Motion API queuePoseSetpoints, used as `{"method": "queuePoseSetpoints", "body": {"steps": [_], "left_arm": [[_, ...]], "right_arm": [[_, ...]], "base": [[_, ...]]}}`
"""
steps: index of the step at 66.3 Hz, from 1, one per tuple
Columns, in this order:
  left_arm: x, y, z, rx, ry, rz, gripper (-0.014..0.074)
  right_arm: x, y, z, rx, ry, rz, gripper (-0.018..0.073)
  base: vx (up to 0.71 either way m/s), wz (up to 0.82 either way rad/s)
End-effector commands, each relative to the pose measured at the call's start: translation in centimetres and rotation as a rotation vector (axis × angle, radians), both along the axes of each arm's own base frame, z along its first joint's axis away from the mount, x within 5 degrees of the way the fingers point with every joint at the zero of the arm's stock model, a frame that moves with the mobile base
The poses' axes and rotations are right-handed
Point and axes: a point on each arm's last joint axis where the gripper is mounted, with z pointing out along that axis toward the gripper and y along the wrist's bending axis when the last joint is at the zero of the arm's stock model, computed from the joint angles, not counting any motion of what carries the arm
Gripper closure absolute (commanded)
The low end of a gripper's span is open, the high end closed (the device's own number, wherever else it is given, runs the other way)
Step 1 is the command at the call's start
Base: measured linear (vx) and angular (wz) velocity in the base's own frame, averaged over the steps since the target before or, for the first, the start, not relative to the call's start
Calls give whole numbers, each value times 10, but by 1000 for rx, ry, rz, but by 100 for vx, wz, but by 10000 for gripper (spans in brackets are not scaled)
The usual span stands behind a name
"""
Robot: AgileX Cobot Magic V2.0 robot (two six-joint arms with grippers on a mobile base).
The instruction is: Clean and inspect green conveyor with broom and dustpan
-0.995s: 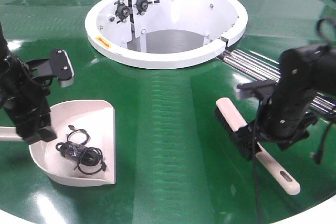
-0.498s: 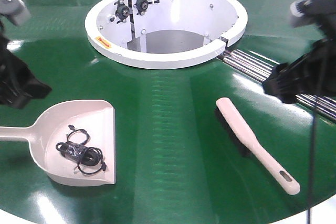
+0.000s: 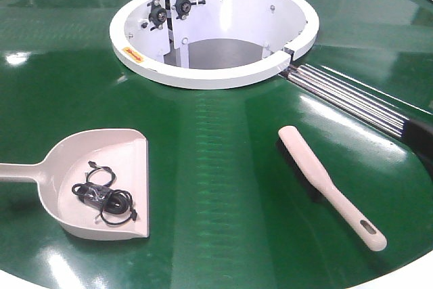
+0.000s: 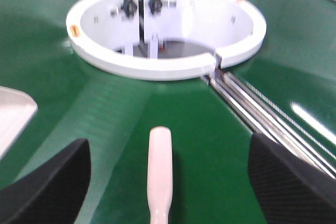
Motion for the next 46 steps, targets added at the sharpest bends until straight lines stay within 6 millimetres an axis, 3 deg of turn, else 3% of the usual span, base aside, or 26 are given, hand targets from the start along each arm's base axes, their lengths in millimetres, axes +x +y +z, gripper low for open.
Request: {"method": "queuePoseSetpoints", "body": {"steps": [1, 17, 29, 34, 40, 46], "left_arm": [[-13, 5, -3, -152, -210, 57, 206], [-46, 19, -77, -210, -362, 144, 206], [-48, 20, -121, -202, -315, 161, 206], [-47, 20, -127, -231, -288, 165, 219], [-47, 20, -126, -273, -285, 170, 330], [-47, 20, -126, -273, -285, 170, 529]], "right_arm": [[-11, -3, -4, 56, -201, -3, -33], [-44, -12, -57, 67, -316, -5, -33], [-43, -11, -77, 89, -340, -6, -33], [-43, -11, -83, 86, -329, -6, -17], [-43, -11, -81, 90, -346, -6, 98], [-43, -11, -80, 93, -358, -6, 336]], "base": [[0, 0], [0, 0], [0, 0], [0, 0], [0, 0], [0, 0]]}}
